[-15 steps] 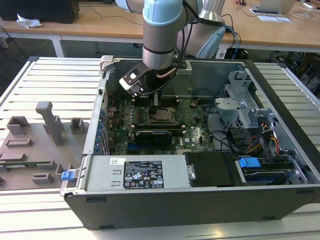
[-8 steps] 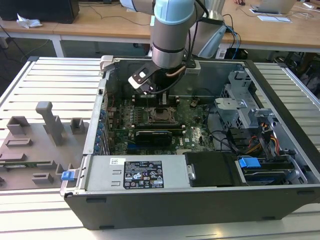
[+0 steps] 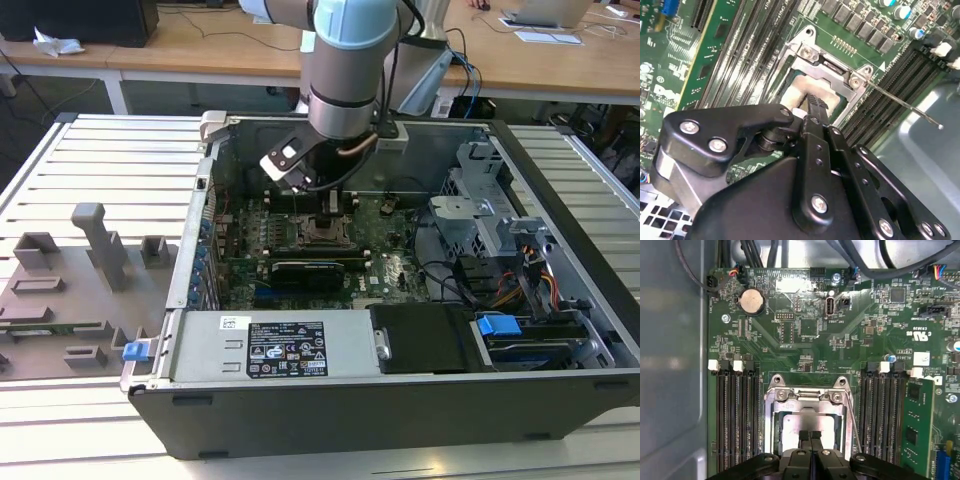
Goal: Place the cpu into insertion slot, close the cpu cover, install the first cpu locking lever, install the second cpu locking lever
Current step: 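Close the cpu cover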
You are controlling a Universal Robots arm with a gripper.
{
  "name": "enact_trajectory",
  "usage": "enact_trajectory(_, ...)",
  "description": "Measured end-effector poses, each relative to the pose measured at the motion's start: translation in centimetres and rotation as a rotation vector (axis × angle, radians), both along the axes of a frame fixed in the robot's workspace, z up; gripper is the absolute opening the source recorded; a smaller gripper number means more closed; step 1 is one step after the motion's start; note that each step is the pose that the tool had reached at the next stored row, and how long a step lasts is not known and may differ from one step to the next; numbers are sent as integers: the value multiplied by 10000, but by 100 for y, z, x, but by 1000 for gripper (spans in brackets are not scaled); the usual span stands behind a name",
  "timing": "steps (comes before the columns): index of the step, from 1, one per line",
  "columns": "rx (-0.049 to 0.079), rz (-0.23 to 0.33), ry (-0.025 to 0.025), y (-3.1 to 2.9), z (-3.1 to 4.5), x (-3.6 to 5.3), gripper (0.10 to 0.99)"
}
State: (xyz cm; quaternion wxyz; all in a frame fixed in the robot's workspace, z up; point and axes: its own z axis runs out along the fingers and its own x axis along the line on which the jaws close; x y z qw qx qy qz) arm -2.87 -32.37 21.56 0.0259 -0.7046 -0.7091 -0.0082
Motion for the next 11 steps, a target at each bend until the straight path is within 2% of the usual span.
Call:
enact_trajectory(3, 0, 0, 0, 0, 124, 4, 106)
enact_trajectory(5, 0, 0, 0, 0, 176, 4, 106)
enact_trajectory(6, 0, -1, 0, 0, 230, 4, 106)
enact_trajectory(11, 0, 0, 0, 0, 320, 4, 106)
